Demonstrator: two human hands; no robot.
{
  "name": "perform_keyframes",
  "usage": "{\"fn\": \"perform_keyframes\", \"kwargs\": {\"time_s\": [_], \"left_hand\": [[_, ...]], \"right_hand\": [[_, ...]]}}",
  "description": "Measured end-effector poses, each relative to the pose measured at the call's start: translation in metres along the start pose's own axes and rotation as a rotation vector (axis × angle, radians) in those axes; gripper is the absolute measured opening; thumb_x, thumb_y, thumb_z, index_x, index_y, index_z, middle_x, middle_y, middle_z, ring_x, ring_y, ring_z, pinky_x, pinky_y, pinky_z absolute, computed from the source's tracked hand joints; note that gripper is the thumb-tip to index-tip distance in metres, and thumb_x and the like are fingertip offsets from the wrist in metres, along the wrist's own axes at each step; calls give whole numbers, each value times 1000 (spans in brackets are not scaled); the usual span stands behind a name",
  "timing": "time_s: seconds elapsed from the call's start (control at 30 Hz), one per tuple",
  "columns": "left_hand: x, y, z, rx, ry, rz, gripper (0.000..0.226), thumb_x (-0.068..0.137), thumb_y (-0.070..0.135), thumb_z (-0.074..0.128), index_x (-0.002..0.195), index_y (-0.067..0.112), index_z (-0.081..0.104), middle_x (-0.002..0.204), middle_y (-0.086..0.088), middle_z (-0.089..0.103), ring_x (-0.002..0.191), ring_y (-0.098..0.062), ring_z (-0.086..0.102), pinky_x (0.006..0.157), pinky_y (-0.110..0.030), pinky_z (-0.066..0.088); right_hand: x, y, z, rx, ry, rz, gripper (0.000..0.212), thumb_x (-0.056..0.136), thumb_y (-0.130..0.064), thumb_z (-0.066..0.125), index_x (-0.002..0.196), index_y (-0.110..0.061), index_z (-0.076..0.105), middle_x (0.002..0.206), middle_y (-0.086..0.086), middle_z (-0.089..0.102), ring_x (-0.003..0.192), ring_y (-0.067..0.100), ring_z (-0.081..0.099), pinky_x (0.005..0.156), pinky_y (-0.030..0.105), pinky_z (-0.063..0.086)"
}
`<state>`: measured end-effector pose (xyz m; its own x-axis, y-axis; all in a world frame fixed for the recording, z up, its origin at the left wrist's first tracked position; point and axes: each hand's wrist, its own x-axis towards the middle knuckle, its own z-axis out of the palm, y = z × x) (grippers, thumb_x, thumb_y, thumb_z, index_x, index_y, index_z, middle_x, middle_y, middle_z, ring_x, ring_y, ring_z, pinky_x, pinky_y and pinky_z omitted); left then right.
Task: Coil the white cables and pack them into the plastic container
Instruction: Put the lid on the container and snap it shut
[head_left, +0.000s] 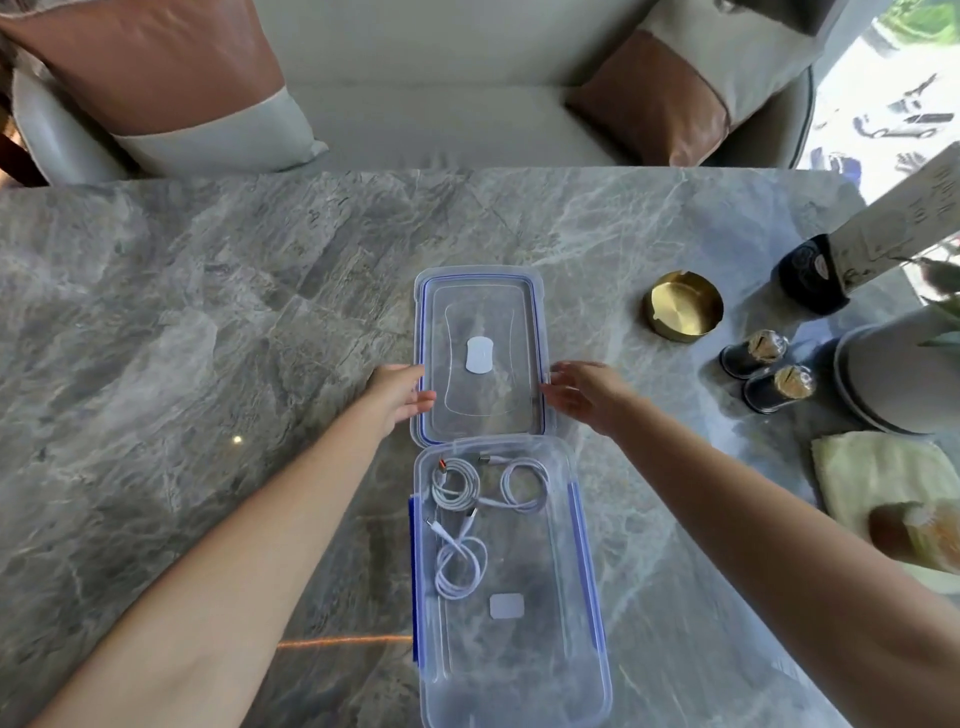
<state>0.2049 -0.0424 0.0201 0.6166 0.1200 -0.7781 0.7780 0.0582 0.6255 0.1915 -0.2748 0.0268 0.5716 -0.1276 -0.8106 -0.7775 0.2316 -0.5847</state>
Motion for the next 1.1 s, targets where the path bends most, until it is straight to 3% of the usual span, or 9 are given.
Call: {"fn": "perform_keyframes", "kwargs": {"time_s": [0.17,0.37,0.47,0.57,0.67,0.73,0.8,0.9,1.1], "left_hand": [[11,-5,2,-99,76,11,34,94,11,50,126,-2,48,73,-5,47,61,-16,53,40,-18,52],[-5,9,4,-296,162,167,34,91,27,57,119,7,56,71,3,52,61,-12,57,47,-16,52],[-23,22,1,-449,134,207,16,92,29,55,91,14,60,67,4,51,61,-12,58,53,-19,53],[-44,24,-7,-546,87,221,21,92,16,53,72,16,52,53,3,54,46,-8,56,45,-17,49],[-67,8,-18,-439,-36,286,21,90,2,51,72,14,55,50,2,61,44,-6,57,44,-16,46],[-81,-5,-25,-316,-26,315,17,89,2,54,76,13,56,63,-3,60,42,-1,57,46,-15,47],[-92,-18,-30,-281,11,293,10,87,0,57,88,10,58,75,-6,57,41,0,58,47,-14,48],[-115,-39,-40,-205,-58,254,28,86,1,58,114,6,56,82,-8,60,52,-5,61,54,-18,51],[-160,-88,-49,-95,-72,229,12,84,6,63,95,10,61,85,-6,64,73,-16,60,55,-20,55]], "right_hand": [[1,0,0,-89,-26,-46,29,96,-8,43,120,3,55,71,6,47,59,16,47,46,18,52],[-4,-12,0,0,-46,-186,20,97,-28,46,92,-13,59,79,4,55,63,15,58,67,28,56],[-12,-21,0,100,-49,-251,26,95,-32,50,85,-10,60,69,2,62,58,14,62,66,30,59],[-25,-20,-1,150,-51,-280,15,91,-13,53,78,-9,57,62,4,60,49,10,61,55,25,59],[-43,-11,-9,69,-96,-329,16,87,-5,60,73,-13,56,67,4,55,52,8,57,44,17,51],[-56,-1,-15,50,-173,-360,17,86,-5,62,75,-15,55,70,2,56,47,2,55,41,14,46],[-68,11,-22,55,-216,-356,13,86,-3,62,86,-15,56,82,3,60,54,2,60,50,16,51],[-85,28,-33,-57,-242,-348,31,86,-3,62,116,-3,54,110,14,60,87,18,63,74,30,55],[-119,71,-44,-308,-137,-402,39,84,-8,67,121,-5,54,90,11,57,71,14,57,56,23,54]]}}
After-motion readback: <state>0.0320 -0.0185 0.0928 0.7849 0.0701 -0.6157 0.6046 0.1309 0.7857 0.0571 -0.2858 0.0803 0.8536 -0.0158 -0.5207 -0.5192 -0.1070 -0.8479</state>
